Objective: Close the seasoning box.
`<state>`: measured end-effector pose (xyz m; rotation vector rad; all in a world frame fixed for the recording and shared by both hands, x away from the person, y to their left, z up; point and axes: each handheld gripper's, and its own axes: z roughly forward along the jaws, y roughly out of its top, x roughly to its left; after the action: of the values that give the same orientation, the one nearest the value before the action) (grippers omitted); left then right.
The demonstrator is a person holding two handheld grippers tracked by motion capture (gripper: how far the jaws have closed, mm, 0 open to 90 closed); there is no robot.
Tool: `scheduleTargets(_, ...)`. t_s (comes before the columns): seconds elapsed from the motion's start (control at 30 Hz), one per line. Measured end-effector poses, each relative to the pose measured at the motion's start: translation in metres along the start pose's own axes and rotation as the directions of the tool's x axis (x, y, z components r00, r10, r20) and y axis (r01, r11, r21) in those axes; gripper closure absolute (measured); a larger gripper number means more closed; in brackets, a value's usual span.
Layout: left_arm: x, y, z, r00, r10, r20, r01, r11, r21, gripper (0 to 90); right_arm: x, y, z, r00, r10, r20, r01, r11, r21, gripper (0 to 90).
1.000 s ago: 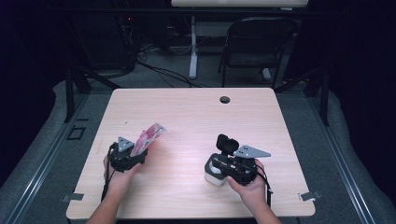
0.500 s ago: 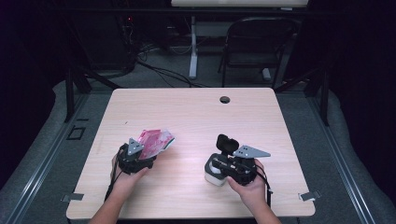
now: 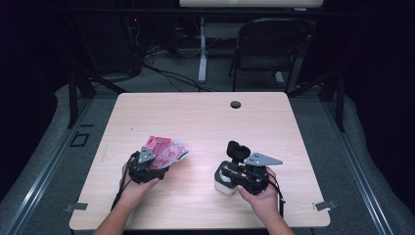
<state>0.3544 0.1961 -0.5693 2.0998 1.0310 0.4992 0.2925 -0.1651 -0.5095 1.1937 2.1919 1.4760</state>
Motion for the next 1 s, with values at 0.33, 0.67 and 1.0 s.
scheduleTargets(0.33,-0.009,0.006,-0.003,0.9987,0.009,0.051,-0.008,0.9997,-0.024,31.8,0.0,0.0,0.001,1.0,0.007,-0.003,-0.007,1.0,-0.005,65.2)
scheduleTargets(0.67,-0.031,0.015,-0.002,0.9921,0.051,0.114,-0.046,0.9979,-0.045,33.2,-0.002,0.001,-0.004,0.9999,0.01,0.004,-0.01,1.0,-0.017,64.3)
scheduleTargets(1.0,-0.044,0.019,0.003,0.9861,0.067,0.152,-0.06,0.9969,-0.05,33.5,-0.006,0.003,-0.012,0.9996,0.026,0.01,-0.025,0.999,-0.033,63.5)
